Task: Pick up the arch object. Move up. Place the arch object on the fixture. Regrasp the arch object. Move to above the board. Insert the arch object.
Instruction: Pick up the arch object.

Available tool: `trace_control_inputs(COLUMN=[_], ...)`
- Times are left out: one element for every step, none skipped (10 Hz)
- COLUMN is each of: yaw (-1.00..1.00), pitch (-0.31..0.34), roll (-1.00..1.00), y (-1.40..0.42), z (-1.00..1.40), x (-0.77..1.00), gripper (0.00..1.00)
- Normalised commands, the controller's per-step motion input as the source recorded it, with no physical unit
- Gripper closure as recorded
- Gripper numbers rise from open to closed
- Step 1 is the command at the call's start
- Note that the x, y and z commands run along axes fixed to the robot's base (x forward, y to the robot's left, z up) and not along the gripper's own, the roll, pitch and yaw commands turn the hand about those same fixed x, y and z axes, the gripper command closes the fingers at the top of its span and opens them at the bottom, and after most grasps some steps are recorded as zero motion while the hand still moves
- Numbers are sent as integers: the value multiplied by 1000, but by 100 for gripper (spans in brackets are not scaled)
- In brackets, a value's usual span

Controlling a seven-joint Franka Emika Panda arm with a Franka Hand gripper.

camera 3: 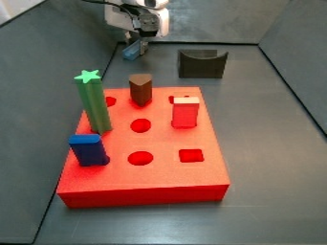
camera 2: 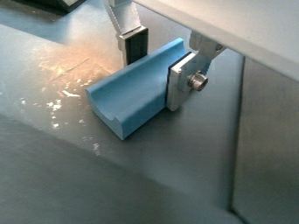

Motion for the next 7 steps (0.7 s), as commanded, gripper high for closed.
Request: trace_control_inputs(yaw=[0, 0, 0, 0, 0, 0, 0], pitch=[0, 0, 0, 0, 0, 0, 0], roll=[0, 0, 0, 0, 0, 0, 0], y=[0, 0, 0, 0, 0, 0, 0], z=[0, 0, 0, 0, 0, 0, 0], x=[0, 0, 0, 0, 0, 0, 0], gripper=[100, 100, 100, 100, 100, 100, 100])
